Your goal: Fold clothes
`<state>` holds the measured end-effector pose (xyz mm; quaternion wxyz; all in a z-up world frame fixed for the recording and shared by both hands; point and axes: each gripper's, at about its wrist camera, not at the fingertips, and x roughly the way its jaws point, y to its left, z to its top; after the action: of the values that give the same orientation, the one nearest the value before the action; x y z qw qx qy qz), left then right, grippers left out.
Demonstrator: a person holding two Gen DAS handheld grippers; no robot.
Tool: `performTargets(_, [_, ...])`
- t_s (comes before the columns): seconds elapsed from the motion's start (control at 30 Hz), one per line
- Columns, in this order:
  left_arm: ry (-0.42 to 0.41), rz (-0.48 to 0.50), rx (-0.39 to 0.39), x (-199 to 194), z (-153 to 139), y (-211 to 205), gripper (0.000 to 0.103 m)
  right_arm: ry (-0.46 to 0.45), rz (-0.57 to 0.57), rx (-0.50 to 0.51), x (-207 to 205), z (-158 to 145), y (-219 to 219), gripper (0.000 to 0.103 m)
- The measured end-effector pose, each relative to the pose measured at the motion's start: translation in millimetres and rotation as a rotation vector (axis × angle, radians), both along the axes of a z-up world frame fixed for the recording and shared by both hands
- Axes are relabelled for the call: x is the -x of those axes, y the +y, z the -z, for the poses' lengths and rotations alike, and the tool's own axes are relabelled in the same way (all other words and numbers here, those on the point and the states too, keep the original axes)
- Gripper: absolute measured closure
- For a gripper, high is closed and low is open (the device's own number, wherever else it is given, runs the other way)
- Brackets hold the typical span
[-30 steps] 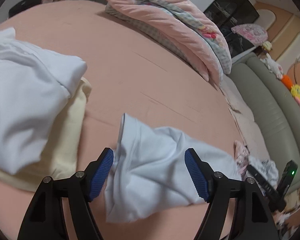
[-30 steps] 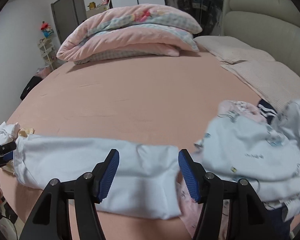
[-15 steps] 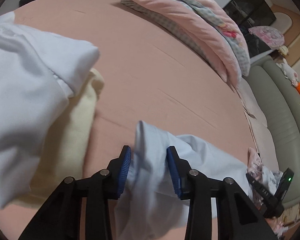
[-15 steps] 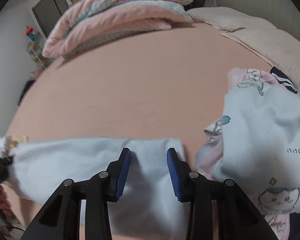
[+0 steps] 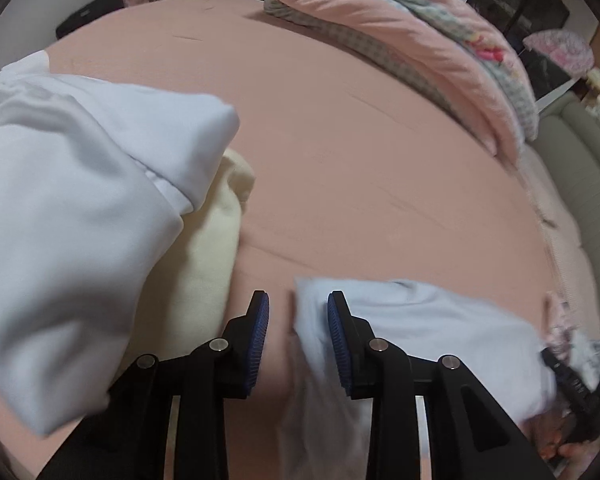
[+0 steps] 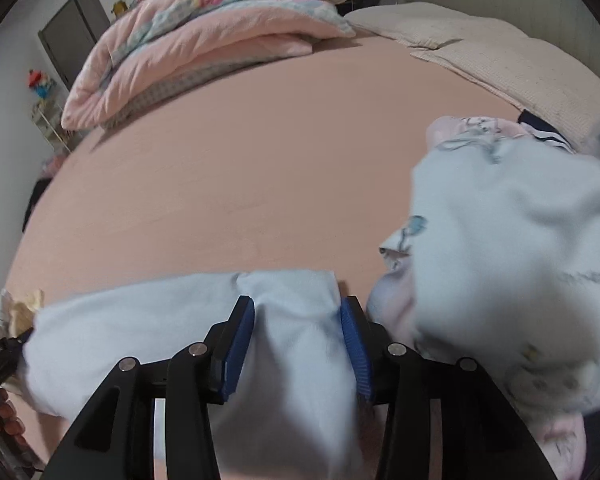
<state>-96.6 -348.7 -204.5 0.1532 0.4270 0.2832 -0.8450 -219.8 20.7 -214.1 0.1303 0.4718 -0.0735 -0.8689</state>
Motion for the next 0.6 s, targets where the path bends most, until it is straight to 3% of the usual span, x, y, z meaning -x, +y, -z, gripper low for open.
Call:
performTargets(0.07, [0.048,0.003,-0.038,-10.2,-11.4,1.7,0.05,0.014,0.001,-0.01,-10.7,-11.3,1.0,0.043])
performTargets(0.1, [0.079,0.009,-0.049,-16.0,-17.8,4.9,0.027,0.021,0.0,-0.013,-16.5,-16.4,2.0,0.04])
performTargets(0.13, [0.106,0.016,-0.055,-21.4,-23.6,8.6,0.018,0.027,-0.001,-0.017,-22.3,-21.2,3.1,0.038])
performTargets(0.27, [0.152,0.073,-0.046,-34.6,-38.4,27.1,0.018,0.023,-0.008,-0.023,-41.1,-32.0,9.0,0.033])
performTargets(0.43, [0.1,0.153,-0.057,-32.4,-36.3,50.0,0.018,-0.005,-0.016,-0.039,-57.7,-39.9,21.2,0.032])
performTargets(0.6, [0.095,0.165,-0.101,-38.5,-33.6,48.7,0.018,-0.053,0.015,0.055,-68.7,-42.6,36.6,0.031])
